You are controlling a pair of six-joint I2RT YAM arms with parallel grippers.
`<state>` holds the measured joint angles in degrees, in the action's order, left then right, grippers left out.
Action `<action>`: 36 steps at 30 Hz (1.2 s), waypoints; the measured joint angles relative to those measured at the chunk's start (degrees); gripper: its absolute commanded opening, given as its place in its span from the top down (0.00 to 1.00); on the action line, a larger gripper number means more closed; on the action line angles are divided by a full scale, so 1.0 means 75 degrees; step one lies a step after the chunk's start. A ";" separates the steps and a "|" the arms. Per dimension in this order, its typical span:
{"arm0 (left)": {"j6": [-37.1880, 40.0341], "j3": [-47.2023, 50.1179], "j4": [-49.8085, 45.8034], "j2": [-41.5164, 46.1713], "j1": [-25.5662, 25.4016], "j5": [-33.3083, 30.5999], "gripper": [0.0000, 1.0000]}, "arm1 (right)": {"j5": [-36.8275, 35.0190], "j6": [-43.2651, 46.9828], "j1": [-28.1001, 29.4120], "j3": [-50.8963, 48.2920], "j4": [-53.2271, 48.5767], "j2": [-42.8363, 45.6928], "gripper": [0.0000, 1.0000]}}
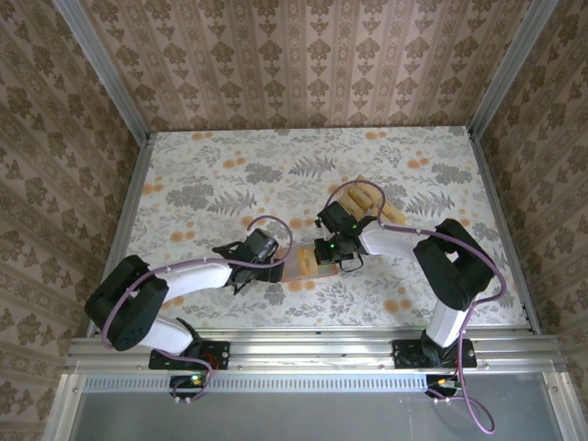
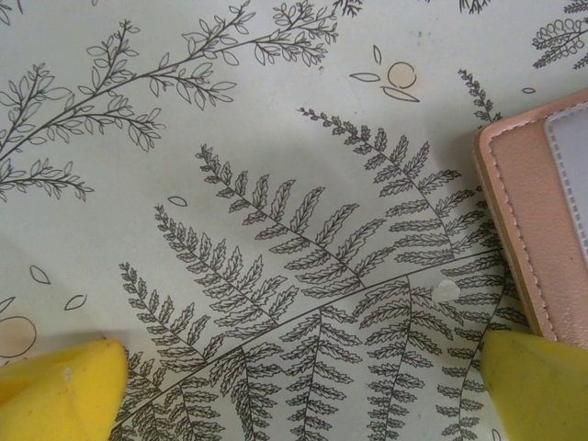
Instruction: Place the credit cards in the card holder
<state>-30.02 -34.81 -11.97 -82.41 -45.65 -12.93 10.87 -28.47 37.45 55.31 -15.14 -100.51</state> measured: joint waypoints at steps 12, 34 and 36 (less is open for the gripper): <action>0.0000 -0.0035 -0.0020 -0.0035 0.0000 0.0003 0.00 | 0.0009 -0.0023 0.0117 0.0119 0.0020 -0.0099 1.00; 0.0000 -0.0035 -0.0017 -0.0032 0.0000 0.0000 0.00 | -0.0551 0.0192 0.0268 0.0475 -0.0490 -0.0210 1.00; 0.0000 -0.0035 -0.0017 -0.0032 0.0000 0.0000 0.00 | -0.0711 0.0245 0.0239 0.0475 -0.0662 -0.0108 1.00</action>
<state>-30.02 -35.07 -12.10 -82.65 -45.65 -12.93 5.54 -26.63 39.24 58.87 -20.10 -101.32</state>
